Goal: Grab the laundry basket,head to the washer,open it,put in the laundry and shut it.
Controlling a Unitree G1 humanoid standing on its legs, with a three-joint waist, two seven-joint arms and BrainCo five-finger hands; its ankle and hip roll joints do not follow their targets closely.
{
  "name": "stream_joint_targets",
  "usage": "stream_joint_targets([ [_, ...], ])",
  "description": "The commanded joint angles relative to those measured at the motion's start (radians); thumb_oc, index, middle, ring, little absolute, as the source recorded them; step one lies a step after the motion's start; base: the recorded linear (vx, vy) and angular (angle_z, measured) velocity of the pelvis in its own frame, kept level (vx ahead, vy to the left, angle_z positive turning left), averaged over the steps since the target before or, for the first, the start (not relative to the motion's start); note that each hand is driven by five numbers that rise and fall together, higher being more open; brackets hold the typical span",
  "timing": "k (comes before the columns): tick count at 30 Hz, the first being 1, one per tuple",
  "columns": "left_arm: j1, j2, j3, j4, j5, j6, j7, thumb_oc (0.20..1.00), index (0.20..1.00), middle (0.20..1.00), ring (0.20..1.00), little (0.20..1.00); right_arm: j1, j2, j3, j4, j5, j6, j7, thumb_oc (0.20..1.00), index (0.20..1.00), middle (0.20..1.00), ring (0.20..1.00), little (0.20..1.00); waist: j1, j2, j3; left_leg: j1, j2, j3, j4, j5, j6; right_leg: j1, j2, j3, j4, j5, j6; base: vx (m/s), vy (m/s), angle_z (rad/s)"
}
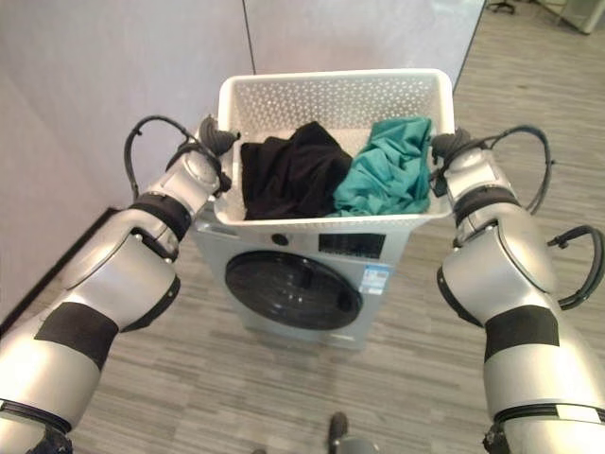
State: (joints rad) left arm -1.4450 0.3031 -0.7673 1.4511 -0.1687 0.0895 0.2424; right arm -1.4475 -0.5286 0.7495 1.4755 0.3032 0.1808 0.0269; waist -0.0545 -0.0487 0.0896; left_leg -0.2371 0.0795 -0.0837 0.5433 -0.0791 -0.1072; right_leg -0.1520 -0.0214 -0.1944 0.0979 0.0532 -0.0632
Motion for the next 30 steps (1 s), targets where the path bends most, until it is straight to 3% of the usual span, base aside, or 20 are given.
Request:
stream_joint_targets([
  [1,-0.226,0.0,-0.108,-0.027,0.032,-0.098,0.019,0.2,0.2,0.2,0.2,0.2,-0.19,0.021,0.105,0.021,-0.027,-0.093,-0.076,0.2,0.2,0.2,0.2,0.2,0.027,-0.019,0.013,0.143,0.034,-0.021,-0.046,0.164,0.025,0.103,-0.013,0.077,-0.087,-0.034,0.101,0.15,-0.008,-0.57],
  [2,-0.227,0.002,-0.112,-0.024,0.032,-0.097,0.019,0.2,0.2,0.2,0.2,0.2,-0.188,0.02,0.105,0.021,-0.021,-0.096,-0.077,0.2,0.2,0.2,0.2,0.2,0.035,-0.025,0.014,0.142,0.052,-0.009,-0.113,0.13,0.029,0.121,-0.014,0.087,-0.091,-0.043,0.107,0.24,0.014,-0.49],
  [4,-0.228,0.012,-0.127,-0.024,0.029,-0.099,0.009,0.2,0.2,0.2,0.2,0.2,-0.165,0.018,0.095,0.014,-0.022,-0.103,-0.078,0.2,0.2,0.2,0.2,0.2,0.064,-0.017,0.012,0.134,0.034,-0.042,-0.324,0.099,0.029,0.139,-0.005,0.112,-0.084,-0.064,0.117,0.24,0.093,-0.07],
  [5,-0.224,0.011,-0.127,-0.023,0.032,-0.1,0.01,0.2,0.2,0.2,0.2,0.2,-0.153,0.018,0.088,0.01,-0.026,-0.103,-0.079,0.2,0.2,0.2,0.2,0.2,0.074,-0.01,0.009,0.144,0.041,-0.071,-0.426,0.122,0.021,0.153,0.003,0.123,-0.082,-0.07,0.119,0.23,0.133,-0.25],
  [7,-0.2,0.005,-0.126,-0.024,0.037,-0.108,0.014,0.2,0.2,0.2,0.2,0.2,-0.116,0.022,0.078,0.002,-0.032,-0.108,-0.078,0.2,0.2,0.2,0.2,0.2,0.099,0.008,0.004,0.144,0.043,-0.146,-0.496,0.14,0.008,0.179,0.01,0.151,-0.072,-0.085,0.128,0.2,0.131,-0.56],
  [10,-0.175,0.005,-0.139,-0.017,0.067,-0.111,0.023,0.2,0.2,0.2,0.2,0.2,-0.068,0.049,0.076,0.002,-0.043,-0.104,-0.055,0.2,0.2,0.2,0.2,0.2,0.102,0.017,-0.009,0.165,0.035,-0.154,-0.488,0.129,-0.004,0.207,-0.009,0.162,-0.076,-0.092,0.136,0.17,0.169,-0.53],
  [13,-0.16,0.01,-0.132,0.0,0.07,-0.109,0.023,0.2,0.2,0.2,0.2,0.2,-0.049,0.098,0.072,0.002,-0.059,-0.097,-0.05,0.2,0.2,0.2,0.2,0.2,0.121,0.03,-0.033,0.215,0.007,-0.154,-0.533,0.104,0.009,0.231,-0.037,0.192,-0.102,-0.08,0.152,0.15,0.156,-0.32],
  [20,-0.167,0.002,-0.113,0.023,0.078,-0.097,0.028,0.2,0.2,0.2,0.2,0.2,-0.054,0.132,0.046,0.022,-0.09,-0.082,-0.05,0.2,0.2,0.2,0.2,0.2,0.138,0.031,-0.05,0.255,-0.007,-0.119,-0.598,0.108,0.029,0.239,-0.065,0.201,-0.141,-0.06,0.175,0.1,0.107,-0.23],
  [30,-0.271,-0.018,-0.107,0.037,0.046,-0.093,0.057,0.2,0.2,0.2,0.2,0.2,-0.159,0.123,0.03,0.041,-0.035,-0.076,-0.079,0.2,0.2,0.2,0.2,0.2,0.121,0.031,-0.001,0.151,-0.021,-0.132,-0.631,0.142,0.04,0.132,-0.074,0.186,-0.162,-0.027,0.19,-0.01,0.053,0.1],
])
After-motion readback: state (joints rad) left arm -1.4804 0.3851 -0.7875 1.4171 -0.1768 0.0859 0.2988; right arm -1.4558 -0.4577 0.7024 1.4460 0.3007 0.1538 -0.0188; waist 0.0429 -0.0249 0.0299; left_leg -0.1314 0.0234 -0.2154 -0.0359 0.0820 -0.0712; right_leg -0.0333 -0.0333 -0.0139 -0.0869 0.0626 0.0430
